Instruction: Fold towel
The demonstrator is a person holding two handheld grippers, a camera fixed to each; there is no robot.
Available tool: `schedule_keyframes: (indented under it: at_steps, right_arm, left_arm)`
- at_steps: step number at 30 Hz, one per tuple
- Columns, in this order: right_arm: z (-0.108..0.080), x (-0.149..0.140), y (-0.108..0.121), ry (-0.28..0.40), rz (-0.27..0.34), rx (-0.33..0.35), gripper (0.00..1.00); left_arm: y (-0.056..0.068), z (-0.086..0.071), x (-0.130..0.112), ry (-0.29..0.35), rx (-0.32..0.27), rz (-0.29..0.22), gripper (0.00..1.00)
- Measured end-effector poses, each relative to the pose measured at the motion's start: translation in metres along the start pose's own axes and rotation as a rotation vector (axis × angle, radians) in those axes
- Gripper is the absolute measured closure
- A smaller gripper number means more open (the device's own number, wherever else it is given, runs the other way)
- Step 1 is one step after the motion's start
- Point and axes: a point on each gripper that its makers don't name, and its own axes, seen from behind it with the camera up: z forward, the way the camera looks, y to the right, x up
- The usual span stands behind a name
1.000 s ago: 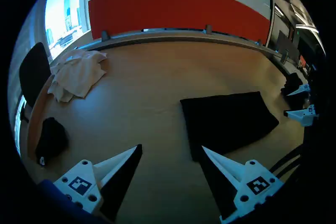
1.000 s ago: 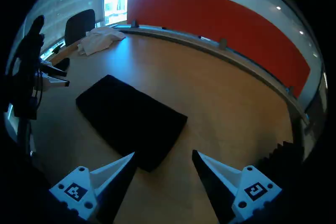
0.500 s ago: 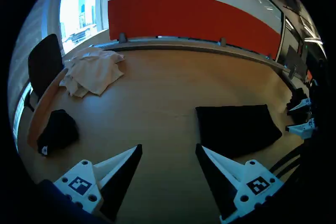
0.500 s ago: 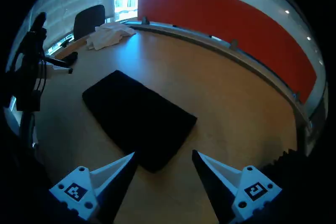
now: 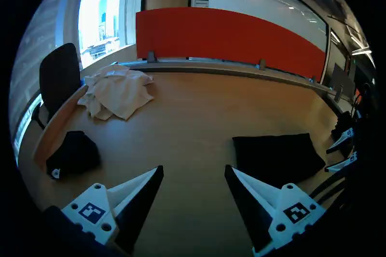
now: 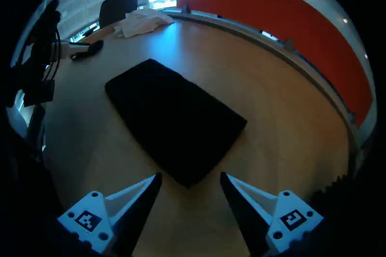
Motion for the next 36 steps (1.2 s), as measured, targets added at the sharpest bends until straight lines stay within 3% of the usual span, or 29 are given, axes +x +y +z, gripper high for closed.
schedule_keyframes:
  at_steps: [9, 17, 28, 32, 36]
  right_arm:
    - [0.006, -0.010, -0.003, -0.043, -0.028, 0.028, 0.21]
    - [0.008, -0.013, -0.008, -0.067, -0.009, 0.062, 0.51]
    - [0.010, -0.013, -0.005, -0.069, -0.010, 0.062, 0.78]
    - [0.011, -0.013, -0.004, -0.067, -0.009, 0.058, 0.93]
    - [0.012, -0.012, -0.004, -0.062, -0.010, 0.051, 0.95]
  left_arm:
    - [-0.008, -0.004, -0.002, 0.006, 0.010, -0.006, 0.06]
    - [-0.011, -0.005, 0.000, 0.014, 0.014, 0.006, 0.06]
    - [-0.014, -0.005, 0.002, 0.018, 0.013, 0.010, 0.06]
    - [-0.015, -0.005, 0.003, 0.019, 0.015, 0.014, 0.06]
    - [-0.016, -0.005, 0.003, 0.019, 0.016, 0.015, 0.06]
